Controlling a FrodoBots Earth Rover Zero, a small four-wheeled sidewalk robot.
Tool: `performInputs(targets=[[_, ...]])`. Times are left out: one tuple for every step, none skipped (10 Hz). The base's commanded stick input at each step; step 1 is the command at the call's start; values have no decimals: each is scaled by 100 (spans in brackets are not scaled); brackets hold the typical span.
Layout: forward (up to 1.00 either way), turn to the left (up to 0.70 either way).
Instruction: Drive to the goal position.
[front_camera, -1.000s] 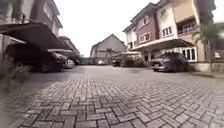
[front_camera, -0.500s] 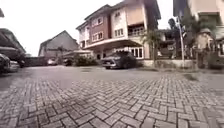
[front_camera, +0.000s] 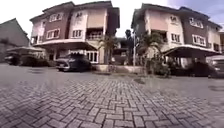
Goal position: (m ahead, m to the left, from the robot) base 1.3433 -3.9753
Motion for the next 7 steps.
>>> performInputs(targets=[[5, -50], [5, -50], [5, -50], [5, -50], [5, -50], [5, -50], [5, -50]])
